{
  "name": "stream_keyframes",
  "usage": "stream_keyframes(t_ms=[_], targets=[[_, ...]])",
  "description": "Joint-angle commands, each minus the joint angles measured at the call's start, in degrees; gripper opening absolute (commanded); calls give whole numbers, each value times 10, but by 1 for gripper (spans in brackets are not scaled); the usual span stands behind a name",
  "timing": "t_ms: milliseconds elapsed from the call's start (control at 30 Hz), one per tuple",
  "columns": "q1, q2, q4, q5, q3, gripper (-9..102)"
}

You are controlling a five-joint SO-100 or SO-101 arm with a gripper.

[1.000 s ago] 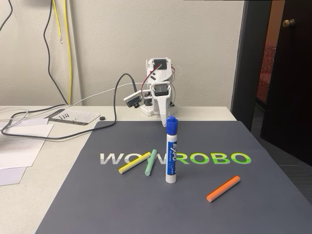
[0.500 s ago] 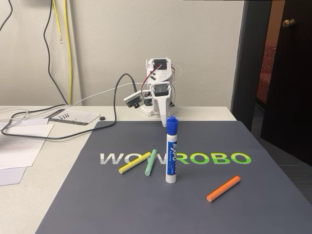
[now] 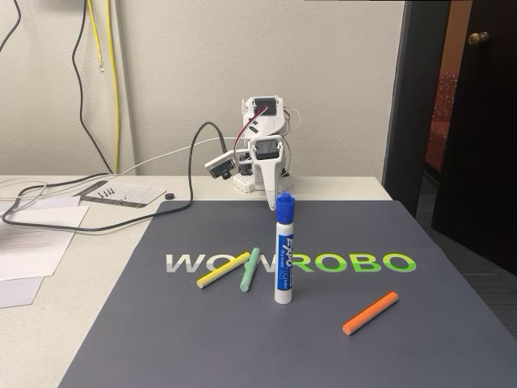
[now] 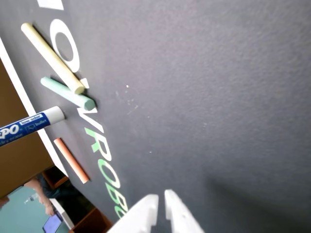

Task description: Pick up the blue marker.

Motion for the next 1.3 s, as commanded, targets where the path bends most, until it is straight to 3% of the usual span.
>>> stream_keyframes(t_ms=[0, 133, 300, 600, 900, 1267], targets=[[2, 33, -75, -53, -11, 0], [-17, -25, -239, -223, -14, 2], [-34, -287, -416, -456, -103, 6], [-30, -652, -561, -750, -304, 8], [-8, -897, -770, -856, -386, 27], [25, -1020, -884, -918, -435, 35]])
